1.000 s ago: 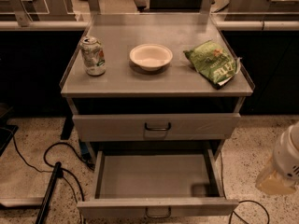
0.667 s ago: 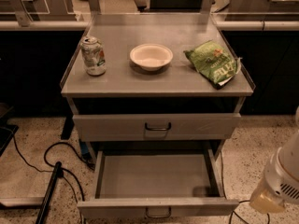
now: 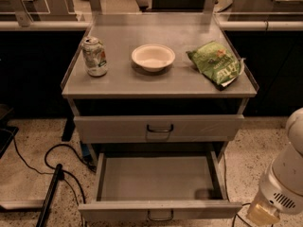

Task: Close middle drawer

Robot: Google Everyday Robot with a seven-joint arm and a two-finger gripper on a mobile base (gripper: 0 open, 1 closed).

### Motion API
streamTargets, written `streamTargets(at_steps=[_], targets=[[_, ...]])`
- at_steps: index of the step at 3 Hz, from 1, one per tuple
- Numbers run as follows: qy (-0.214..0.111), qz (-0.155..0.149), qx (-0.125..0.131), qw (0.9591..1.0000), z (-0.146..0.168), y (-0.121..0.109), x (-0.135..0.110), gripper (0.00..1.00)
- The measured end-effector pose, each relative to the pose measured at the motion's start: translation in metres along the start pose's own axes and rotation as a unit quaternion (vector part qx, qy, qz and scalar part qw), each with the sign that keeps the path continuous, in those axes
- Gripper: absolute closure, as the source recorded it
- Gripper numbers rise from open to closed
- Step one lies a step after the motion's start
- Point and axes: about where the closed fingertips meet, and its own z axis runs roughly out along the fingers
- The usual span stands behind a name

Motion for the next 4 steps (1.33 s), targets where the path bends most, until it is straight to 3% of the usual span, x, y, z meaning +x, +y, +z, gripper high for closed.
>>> streamTargets(at_steps=[1,4], targets=[[0.001,0.004,-0.004,1.0,0.004,0.001,0.001,1.0],[0.003,0.096,-0.028,0.995,0.113,-0.016,-0.018,1.0]])
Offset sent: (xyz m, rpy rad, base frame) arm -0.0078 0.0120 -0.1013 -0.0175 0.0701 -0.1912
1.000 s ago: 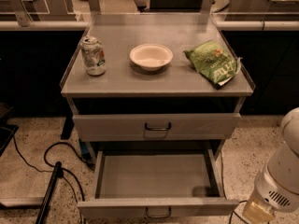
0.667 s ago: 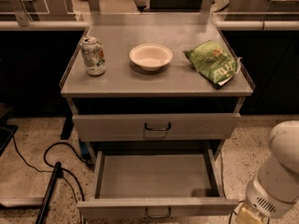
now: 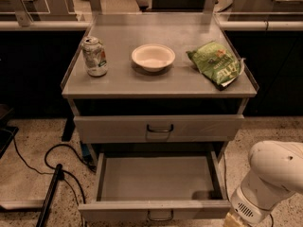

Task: Close middle drawer

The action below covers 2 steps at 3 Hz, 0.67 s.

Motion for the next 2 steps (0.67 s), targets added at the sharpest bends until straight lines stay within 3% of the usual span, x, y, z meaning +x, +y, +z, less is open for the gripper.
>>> streamTargets(at_steps=[1,2], targets=[[0.0,0.0,0.0,1.0,0.0,0.0,0.0,1.0],[0.01,0.028,-0.011,0.9995,0.034,0.002,0.005,1.0]])
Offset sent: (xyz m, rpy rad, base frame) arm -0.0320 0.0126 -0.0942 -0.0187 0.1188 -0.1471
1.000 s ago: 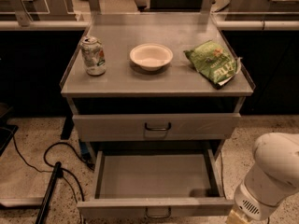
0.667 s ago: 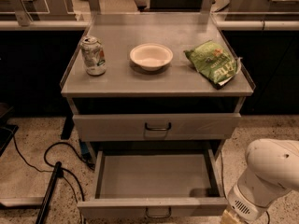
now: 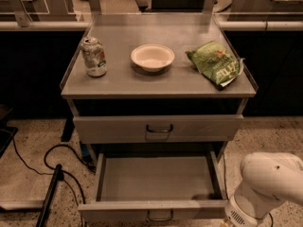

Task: Close middle drawer

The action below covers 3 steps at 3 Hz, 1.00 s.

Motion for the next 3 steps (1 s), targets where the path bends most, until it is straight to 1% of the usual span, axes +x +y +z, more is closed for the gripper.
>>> streamTargets(at_steps=[1,2,3], targets=[[-0.001,0.039,-0.017,0.9991,0.043,0.001,-0.002,1.0],[-0.024,0.057,-0.016,0.998,0.069,-0.008,-0.017,1.0],[-0.026,0.058,-0.02,0.9978,0.073,-0.009,-0.019,1.0]])
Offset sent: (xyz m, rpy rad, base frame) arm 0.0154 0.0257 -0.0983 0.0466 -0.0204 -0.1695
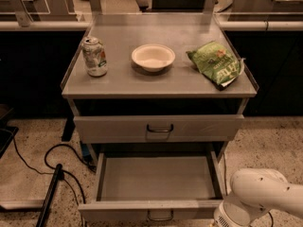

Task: Close middle drawer

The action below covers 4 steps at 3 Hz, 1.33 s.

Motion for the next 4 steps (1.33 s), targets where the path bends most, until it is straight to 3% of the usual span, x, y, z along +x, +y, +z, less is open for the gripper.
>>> streamTargets(at_steps=[2,4], targets=[[-0.044,-0.004,-0.01,0.999,0.036,-0.007,-0.043,1.0],[-0.08,-0.017,0.011,0.9966,0.048,-0.021,-0.08,1.0]])
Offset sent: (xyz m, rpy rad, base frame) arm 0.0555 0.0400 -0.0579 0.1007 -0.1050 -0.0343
